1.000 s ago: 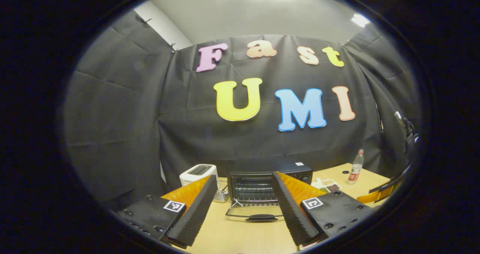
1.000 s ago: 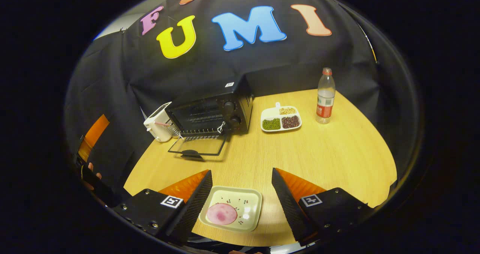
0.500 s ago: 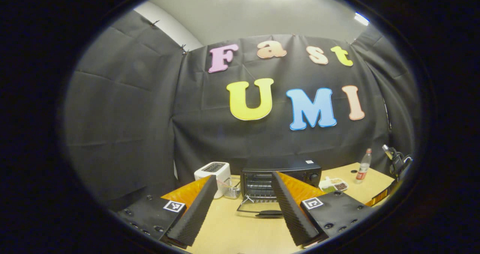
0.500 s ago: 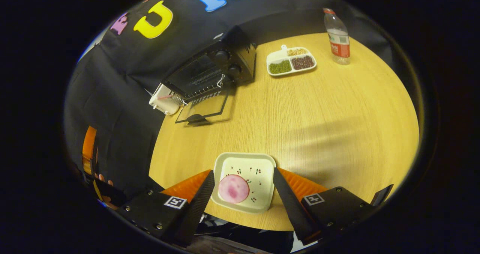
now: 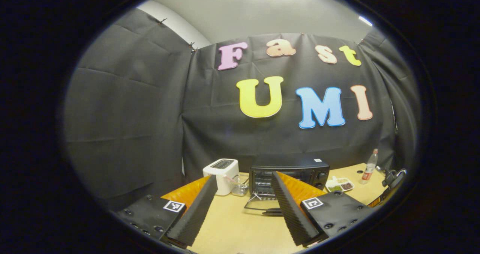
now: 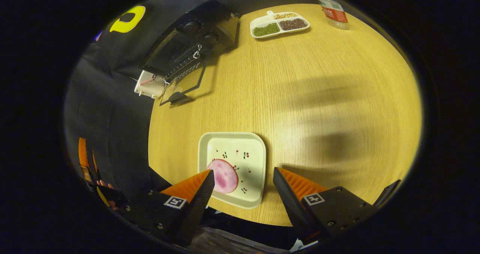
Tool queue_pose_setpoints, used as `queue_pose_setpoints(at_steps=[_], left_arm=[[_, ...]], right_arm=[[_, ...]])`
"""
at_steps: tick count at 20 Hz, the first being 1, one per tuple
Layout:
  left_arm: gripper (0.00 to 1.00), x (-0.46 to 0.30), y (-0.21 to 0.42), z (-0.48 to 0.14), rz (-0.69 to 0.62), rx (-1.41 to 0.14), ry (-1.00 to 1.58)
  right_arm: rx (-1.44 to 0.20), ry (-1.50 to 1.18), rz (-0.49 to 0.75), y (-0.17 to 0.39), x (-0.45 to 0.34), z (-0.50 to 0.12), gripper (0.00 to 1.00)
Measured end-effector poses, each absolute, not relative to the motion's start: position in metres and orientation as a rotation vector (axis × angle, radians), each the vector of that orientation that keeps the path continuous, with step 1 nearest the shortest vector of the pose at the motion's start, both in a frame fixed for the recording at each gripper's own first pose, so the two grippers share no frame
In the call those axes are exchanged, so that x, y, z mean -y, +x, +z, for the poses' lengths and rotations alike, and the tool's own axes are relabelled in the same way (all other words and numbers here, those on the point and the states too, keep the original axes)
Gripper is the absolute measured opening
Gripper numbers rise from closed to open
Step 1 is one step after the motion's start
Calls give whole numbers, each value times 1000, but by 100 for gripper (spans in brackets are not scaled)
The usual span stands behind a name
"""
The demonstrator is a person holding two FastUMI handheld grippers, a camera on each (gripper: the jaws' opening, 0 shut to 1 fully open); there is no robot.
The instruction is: Open the electric oven with the left hand, put the food in, and close the electric oven.
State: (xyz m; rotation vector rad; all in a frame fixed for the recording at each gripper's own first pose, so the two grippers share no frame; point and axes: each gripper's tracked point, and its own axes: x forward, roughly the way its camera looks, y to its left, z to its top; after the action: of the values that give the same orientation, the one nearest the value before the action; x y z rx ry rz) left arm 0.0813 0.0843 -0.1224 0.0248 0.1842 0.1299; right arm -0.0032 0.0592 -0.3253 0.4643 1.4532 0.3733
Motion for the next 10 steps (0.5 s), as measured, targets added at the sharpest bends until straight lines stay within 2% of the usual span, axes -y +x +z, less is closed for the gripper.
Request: queue_pose_setpoints(at_steps=[2, 4, 5, 7, 10], left_arm=[[100, -90, 80, -127, 143, -194, 24], [92, -96, 77, -127, 154, -198, 20], [92, -99, 78, -125, 159, -193, 20], [92, -103, 77, -124, 167, -183, 24], [92, -105, 76, -122, 170, -176, 19]], right_arm=[[-1476, 458, 368, -5, -59, -333, 97], [-1499, 459, 363, -9, -60, -340, 95], [-1507, 465, 361, -10, -61, -343, 95], [-1526, 479, 349, -10, -62, -345, 86], [-1545, 465, 325, -5, -58, -351, 85]])
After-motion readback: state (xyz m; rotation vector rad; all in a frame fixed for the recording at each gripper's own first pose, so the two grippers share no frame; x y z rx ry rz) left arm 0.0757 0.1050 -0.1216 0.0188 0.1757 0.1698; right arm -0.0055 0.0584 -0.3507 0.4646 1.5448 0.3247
